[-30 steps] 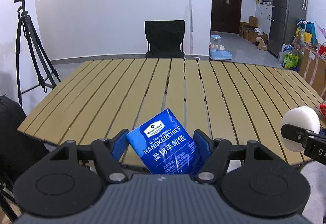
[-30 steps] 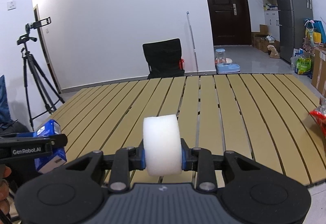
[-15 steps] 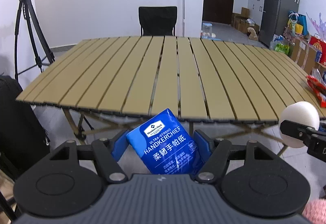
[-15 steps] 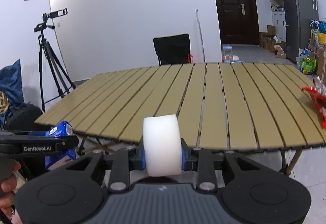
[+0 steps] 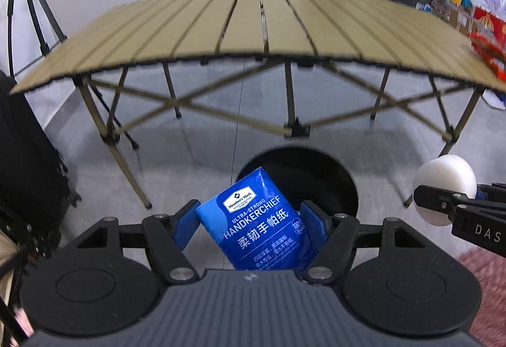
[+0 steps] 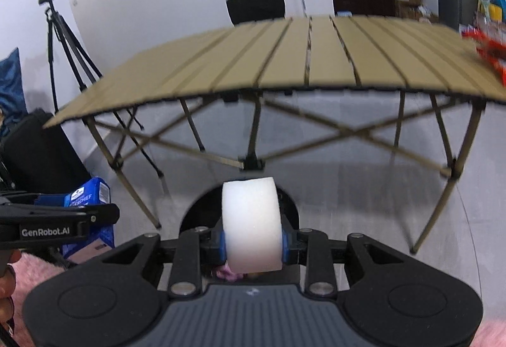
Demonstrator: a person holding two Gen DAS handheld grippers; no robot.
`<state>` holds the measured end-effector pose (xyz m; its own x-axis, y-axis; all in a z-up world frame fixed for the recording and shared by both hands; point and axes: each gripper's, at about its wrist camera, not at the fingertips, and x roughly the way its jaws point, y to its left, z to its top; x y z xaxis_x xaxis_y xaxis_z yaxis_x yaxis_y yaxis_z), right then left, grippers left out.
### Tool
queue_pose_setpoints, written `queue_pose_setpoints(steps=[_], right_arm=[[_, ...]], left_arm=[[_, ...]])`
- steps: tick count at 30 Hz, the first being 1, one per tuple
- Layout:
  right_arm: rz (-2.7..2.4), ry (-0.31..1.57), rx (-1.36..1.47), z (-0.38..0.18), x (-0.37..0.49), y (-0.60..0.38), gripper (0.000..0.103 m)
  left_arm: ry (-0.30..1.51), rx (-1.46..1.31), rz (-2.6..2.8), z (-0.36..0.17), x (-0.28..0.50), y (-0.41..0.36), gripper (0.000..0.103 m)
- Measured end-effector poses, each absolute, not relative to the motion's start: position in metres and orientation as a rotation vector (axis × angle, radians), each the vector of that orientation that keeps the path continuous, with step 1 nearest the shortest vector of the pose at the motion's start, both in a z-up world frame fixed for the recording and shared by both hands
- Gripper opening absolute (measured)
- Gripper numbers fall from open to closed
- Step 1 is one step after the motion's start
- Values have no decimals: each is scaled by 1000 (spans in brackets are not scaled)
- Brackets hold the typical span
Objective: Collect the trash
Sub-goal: 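Carry the handkerchief pack with the left gripper over the black bin while the right carries the foam roll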
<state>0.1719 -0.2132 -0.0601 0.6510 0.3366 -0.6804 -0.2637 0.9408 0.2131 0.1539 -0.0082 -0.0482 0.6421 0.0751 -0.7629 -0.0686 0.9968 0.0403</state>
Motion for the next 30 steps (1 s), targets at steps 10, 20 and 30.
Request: queue_pose_setpoints(steps=[10,20,30], right_arm=[[309,920,92,-126,159,-203,29],[239,976,25,-166,168,-204,29],[191,1012,36,-188,184,-214,29]], left_arm=[[953,-20,107,-99,150,4,71],[1002,16,130,-150,164,7,71],[1054,-52,146,-162,178,20,71]])
